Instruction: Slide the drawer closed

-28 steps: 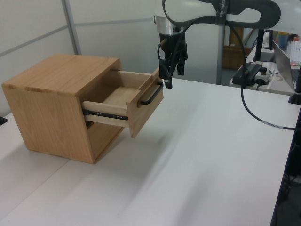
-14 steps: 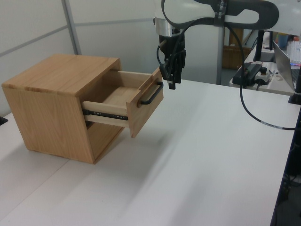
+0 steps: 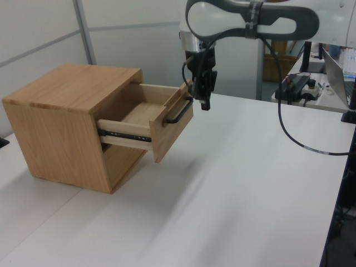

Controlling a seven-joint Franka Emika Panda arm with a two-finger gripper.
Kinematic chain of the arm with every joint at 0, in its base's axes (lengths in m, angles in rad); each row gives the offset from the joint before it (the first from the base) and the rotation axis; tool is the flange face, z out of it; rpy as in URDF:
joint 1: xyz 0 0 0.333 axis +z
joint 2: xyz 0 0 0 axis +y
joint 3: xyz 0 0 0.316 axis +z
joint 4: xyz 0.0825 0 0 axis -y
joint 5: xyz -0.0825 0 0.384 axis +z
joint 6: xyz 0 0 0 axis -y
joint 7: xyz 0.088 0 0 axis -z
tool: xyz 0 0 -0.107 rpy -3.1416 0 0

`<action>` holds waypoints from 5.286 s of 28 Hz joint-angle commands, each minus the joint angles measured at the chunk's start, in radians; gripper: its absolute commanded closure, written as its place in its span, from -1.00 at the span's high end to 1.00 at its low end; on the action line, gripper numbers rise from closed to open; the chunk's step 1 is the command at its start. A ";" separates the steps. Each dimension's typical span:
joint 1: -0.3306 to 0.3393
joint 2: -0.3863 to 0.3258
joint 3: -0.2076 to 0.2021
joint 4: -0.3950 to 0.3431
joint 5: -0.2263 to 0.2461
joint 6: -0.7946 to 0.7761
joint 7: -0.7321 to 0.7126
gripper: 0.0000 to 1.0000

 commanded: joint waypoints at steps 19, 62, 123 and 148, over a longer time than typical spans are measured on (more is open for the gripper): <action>0.004 0.121 0.012 -0.010 0.021 0.275 0.012 -1.00; 0.041 0.407 0.012 -0.042 0.003 1.373 -0.001 -1.00; 0.038 -0.064 0.008 0.024 0.017 0.001 0.041 1.00; 0.036 -0.064 -0.002 0.024 0.018 0.000 0.041 1.00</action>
